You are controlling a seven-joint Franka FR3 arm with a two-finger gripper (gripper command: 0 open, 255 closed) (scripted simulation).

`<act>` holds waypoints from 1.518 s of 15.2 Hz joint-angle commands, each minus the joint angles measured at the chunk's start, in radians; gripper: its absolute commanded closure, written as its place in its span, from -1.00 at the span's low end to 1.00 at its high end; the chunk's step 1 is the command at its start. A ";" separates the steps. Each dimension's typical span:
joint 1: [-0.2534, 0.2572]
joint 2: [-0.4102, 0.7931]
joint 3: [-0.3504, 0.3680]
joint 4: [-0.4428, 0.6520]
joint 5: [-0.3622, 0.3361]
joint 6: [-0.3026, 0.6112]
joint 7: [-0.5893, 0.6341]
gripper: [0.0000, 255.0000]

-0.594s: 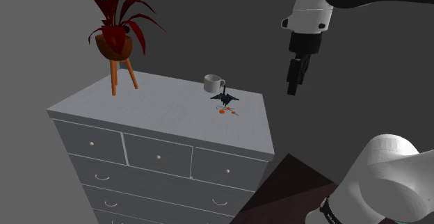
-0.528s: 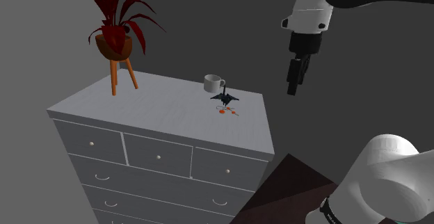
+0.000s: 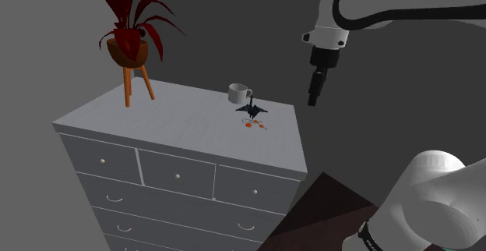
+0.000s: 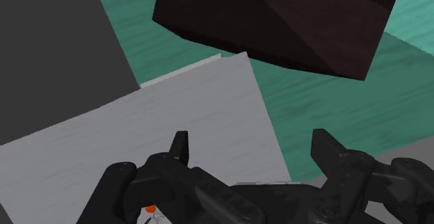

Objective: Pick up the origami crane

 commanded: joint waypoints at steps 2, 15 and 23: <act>0.007 0.081 -0.062 0.020 0.001 0.085 -0.103 -1.00; 0.052 0.563 -0.263 0.273 0.219 0.334 -0.595 -1.00; -0.011 0.909 -0.253 0.577 0.450 0.319 -0.882 -1.00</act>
